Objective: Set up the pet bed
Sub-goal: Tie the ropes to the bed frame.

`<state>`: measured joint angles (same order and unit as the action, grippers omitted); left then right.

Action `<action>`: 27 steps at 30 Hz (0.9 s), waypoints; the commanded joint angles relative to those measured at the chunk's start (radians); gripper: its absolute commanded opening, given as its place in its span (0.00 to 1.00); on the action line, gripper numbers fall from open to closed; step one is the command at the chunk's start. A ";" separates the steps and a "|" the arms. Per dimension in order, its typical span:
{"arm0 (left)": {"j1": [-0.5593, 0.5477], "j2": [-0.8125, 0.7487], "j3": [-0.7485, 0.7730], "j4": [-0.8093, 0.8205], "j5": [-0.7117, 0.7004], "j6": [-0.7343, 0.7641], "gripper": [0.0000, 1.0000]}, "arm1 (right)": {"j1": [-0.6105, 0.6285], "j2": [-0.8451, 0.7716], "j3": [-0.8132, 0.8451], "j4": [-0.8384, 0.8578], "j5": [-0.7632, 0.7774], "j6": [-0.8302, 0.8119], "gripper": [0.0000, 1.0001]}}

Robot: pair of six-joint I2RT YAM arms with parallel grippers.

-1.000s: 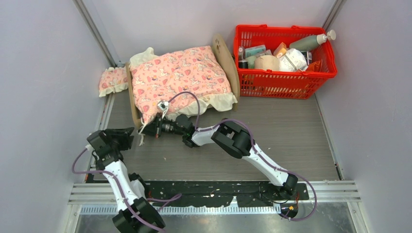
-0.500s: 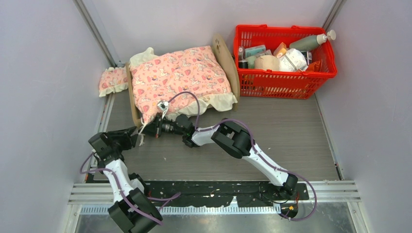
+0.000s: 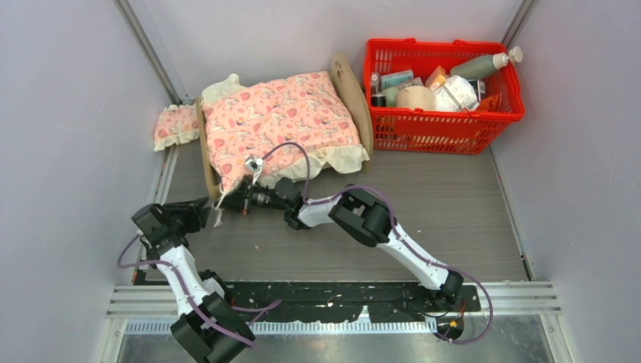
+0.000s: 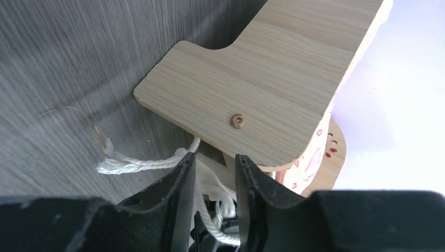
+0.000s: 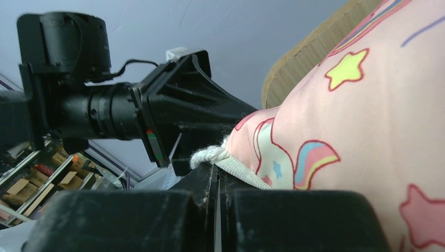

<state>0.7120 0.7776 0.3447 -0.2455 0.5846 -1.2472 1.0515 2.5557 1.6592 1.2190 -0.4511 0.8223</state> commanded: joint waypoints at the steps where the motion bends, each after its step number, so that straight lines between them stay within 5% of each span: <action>1: 0.030 -0.024 0.183 -0.223 -0.073 0.230 0.39 | -0.002 -0.001 0.015 0.070 -0.024 -0.016 0.05; 3: 0.030 -0.034 0.213 -0.273 -0.104 0.259 0.41 | -0.003 0.000 0.011 0.071 -0.028 -0.017 0.05; 12: 0.030 -0.014 0.042 0.014 0.061 0.082 0.37 | -0.007 0.007 0.002 0.096 -0.033 -0.009 0.05; 27: 0.030 0.047 0.033 0.092 0.140 0.031 0.29 | -0.010 0.014 0.005 0.115 -0.036 0.004 0.05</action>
<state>0.7345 0.8375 0.3767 -0.2173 0.6701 -1.2015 1.0443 2.5668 1.6577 1.2713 -0.4744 0.8227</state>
